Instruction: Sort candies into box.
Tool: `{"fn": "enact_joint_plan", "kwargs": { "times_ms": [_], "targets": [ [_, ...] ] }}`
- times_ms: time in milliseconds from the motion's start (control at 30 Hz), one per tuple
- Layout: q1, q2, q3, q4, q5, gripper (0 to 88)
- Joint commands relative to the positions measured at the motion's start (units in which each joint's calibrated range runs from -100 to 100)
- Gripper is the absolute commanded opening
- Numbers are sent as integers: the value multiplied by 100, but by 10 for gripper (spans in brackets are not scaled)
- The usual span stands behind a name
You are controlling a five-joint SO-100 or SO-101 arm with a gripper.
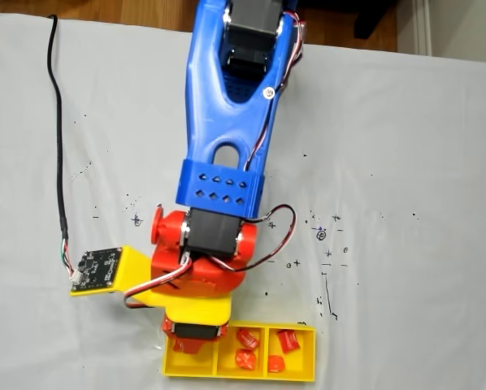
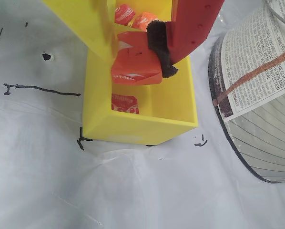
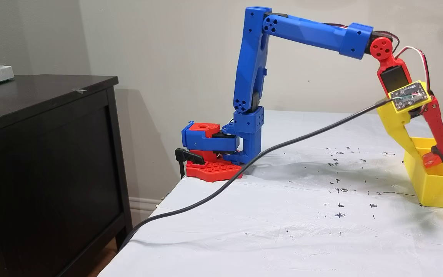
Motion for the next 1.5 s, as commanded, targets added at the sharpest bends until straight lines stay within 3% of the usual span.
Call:
{"fn": "enact_joint_plan", "kwargs": {
  "times_ms": [0, 133, 367, 500, 733, 933, 1267, 1467],
  "targets": [
    [-98, -168, -543, -140, 0, 1],
    [-98, -41, -780, 40, 29, 20],
    [-107, 10, -899, 155, 83, 259],
    [-107, -41, -853, 147, 112, 305],
    [-88, -109, -853, 147, 127, 237],
    [-61, -338, -807, 106, 112, 7],
    [-125, -1296, -43, -50, -54, 2],
    [-650, -2611, 1295, -361, -63, 2]
  ]
}}
